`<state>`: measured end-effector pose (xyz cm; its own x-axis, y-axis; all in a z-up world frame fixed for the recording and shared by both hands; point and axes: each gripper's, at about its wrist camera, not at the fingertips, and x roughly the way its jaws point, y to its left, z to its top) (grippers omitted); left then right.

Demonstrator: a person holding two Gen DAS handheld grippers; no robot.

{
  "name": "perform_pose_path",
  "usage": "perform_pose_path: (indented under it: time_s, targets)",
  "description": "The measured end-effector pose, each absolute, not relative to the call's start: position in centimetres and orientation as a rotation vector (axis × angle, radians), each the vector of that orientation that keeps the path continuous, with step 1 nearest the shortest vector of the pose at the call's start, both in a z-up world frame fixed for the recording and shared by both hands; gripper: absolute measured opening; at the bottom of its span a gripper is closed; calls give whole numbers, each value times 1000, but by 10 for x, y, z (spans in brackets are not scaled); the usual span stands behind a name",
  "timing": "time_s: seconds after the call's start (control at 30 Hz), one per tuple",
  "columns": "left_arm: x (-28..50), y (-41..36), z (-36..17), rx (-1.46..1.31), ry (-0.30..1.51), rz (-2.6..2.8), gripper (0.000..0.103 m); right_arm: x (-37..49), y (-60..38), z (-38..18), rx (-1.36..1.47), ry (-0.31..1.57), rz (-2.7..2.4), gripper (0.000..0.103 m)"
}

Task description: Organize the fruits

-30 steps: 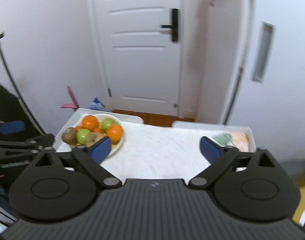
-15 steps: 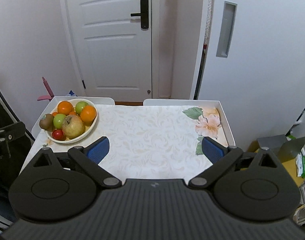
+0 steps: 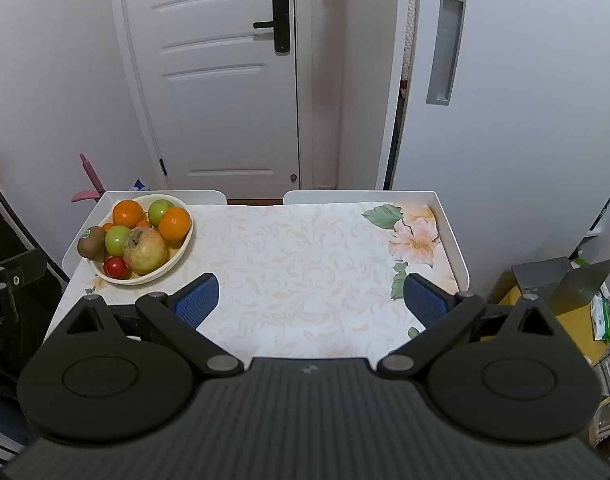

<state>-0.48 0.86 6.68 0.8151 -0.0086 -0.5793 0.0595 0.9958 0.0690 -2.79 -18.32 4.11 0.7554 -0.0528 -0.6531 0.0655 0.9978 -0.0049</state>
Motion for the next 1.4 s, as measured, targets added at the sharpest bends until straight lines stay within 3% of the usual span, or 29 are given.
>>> perform_pose_path:
  time_s: [1.4]
  targets:
    - [1,9,59,85,652,-31,103,-17,-181,34,18,747,-59,103]
